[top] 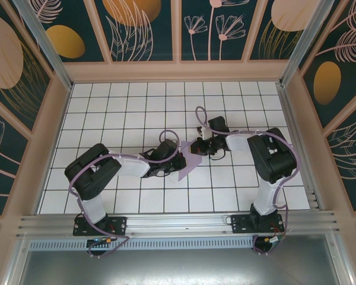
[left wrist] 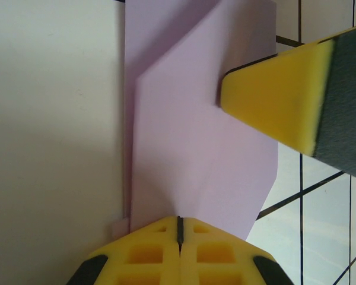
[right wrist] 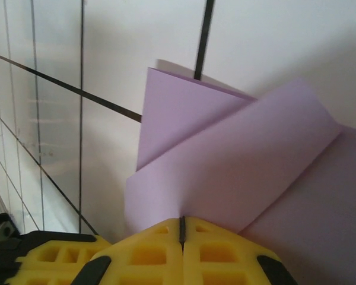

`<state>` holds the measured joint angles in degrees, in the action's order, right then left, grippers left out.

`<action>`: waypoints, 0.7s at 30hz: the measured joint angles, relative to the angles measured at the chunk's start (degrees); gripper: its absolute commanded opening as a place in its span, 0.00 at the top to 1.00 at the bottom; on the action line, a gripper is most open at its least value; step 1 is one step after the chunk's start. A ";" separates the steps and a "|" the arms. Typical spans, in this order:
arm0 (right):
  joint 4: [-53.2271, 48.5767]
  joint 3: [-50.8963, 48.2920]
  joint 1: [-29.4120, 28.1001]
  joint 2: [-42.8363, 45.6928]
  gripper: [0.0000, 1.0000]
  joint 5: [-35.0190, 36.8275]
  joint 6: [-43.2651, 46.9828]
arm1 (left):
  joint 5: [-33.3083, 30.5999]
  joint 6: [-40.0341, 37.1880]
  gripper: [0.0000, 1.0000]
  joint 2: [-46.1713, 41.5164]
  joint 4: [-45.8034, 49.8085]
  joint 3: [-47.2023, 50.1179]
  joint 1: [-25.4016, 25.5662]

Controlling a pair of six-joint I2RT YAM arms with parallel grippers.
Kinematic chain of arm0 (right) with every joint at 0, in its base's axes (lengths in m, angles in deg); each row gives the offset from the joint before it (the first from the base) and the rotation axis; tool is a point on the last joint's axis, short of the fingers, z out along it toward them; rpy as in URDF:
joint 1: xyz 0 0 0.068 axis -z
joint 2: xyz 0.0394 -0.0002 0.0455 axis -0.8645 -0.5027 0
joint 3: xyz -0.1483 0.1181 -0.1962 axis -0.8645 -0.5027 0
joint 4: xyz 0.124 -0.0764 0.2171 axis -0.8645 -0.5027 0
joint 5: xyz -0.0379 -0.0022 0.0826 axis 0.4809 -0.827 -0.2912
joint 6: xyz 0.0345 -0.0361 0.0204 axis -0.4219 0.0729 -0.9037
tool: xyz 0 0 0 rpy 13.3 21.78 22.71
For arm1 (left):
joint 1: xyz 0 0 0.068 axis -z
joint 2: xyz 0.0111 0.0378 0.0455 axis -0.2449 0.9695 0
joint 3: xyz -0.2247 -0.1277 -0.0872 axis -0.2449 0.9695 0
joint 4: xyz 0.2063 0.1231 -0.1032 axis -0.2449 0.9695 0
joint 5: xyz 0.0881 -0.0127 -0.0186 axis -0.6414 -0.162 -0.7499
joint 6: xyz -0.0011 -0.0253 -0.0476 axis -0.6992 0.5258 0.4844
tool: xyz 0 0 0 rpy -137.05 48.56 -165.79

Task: Fold a paper plane with a square sheet of paper (pick it up from the middle)

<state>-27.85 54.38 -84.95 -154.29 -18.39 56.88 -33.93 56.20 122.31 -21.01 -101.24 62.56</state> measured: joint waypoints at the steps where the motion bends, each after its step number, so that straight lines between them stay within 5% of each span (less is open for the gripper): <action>1: -0.02 0.09 0.02 -0.50 1.00 0.02 0.02 | 0.00 0.02 1.00 0.00 0.00 0.00 0.00; 21: -2.89 8.07 6.54 -5.66 1.00 0.35 -1.09 | 0.68 0.42 1.00 0.00 -1.95 1.09 -0.13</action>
<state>-30.74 62.45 -78.41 -159.95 -18.04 55.78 -33.25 56.61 122.31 -22.96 -100.15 62.43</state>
